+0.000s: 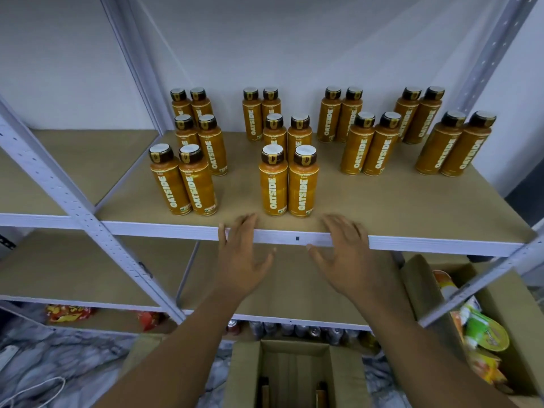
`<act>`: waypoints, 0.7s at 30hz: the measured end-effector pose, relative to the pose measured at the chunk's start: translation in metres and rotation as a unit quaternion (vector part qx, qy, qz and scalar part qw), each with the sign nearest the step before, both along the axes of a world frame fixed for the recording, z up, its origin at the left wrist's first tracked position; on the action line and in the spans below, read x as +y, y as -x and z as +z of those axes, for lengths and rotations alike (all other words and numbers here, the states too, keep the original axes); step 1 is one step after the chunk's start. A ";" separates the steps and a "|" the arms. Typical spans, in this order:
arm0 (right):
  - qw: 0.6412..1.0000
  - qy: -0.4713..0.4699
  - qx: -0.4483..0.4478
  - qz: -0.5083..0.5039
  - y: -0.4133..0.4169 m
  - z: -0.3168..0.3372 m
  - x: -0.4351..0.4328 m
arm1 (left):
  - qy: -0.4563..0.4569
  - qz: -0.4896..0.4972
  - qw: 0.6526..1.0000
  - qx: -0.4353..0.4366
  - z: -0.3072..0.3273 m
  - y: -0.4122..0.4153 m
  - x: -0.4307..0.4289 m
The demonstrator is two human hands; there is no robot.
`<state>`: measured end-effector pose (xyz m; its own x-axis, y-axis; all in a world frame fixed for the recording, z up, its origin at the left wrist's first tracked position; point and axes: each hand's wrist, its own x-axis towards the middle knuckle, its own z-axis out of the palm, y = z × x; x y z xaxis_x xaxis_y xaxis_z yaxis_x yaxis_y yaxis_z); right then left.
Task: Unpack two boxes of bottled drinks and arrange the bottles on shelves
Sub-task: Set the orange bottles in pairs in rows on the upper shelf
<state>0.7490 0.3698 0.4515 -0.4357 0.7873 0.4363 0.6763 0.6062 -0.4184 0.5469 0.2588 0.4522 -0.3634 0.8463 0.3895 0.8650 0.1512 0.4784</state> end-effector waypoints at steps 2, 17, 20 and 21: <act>0.997 -0.078 -0.018 0.012 -0.005 -0.023 -0.012 | -0.009 -0.013 0.998 0.056 -0.024 -0.003 -0.005; 0.919 0.350 -0.174 0.052 -0.049 -0.254 -0.062 | 0.241 -0.022 0.949 -0.203 -0.257 -0.022 -0.066; 0.886 0.433 -0.165 0.024 -0.052 -0.325 -0.063 | 0.318 0.013 0.908 -0.272 -0.330 -0.027 -0.070; 0.877 0.454 -0.156 0.011 -0.053 -0.351 -0.065 | 0.338 0.019 0.894 -0.292 -0.357 -0.030 -0.071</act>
